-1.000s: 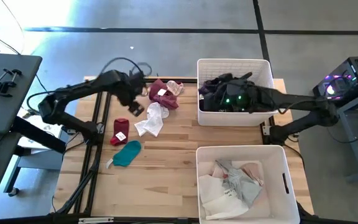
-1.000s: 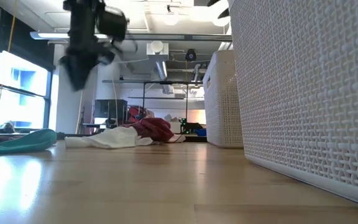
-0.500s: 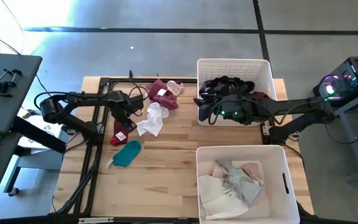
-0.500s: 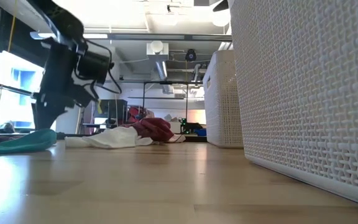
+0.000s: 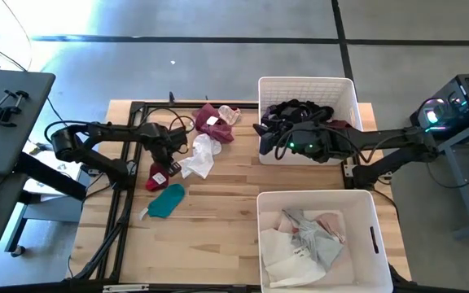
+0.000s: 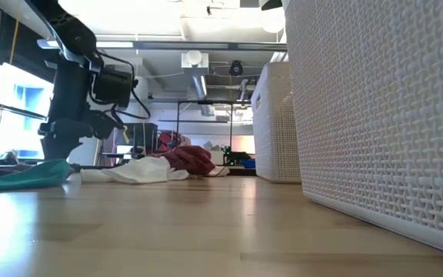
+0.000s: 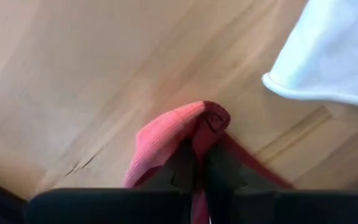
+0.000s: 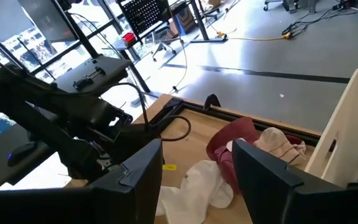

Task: Sort clothes
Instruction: Put the red sock into the top bin

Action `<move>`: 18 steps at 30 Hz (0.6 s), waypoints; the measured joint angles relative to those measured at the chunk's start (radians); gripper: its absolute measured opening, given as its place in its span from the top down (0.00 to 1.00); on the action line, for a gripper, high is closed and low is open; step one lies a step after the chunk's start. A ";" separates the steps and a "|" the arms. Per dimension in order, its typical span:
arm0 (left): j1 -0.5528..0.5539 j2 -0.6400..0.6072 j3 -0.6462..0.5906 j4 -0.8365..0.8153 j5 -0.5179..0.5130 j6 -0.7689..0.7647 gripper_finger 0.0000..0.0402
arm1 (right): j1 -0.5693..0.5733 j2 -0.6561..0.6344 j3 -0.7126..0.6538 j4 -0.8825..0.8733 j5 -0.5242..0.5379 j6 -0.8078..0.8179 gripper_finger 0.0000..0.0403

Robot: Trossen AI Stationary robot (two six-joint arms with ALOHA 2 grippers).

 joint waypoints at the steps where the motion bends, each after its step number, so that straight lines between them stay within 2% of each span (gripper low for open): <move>1: 0.000 0.001 0.005 -0.006 0.005 0.005 0.98 | 0.000 0.000 0.000 0.006 0.000 0.000 0.55; 5: -0.006 -0.026 0.078 -0.117 0.021 0.027 0.98 | 0.000 0.000 0.000 0.014 0.000 0.000 0.55; 11: -0.006 -0.156 0.238 -0.251 0.016 0.056 0.99 | 0.003 0.000 0.000 0.018 0.000 -0.002 0.55; 15: -0.006 -0.247 0.363 -0.229 0.062 0.107 1.00 | 0.003 0.000 0.000 0.027 0.001 -0.042 0.55; 18: -0.006 -0.293 0.443 -0.149 0.091 0.174 1.00 | 0.003 0.000 0.000 0.019 0.013 -0.069 0.55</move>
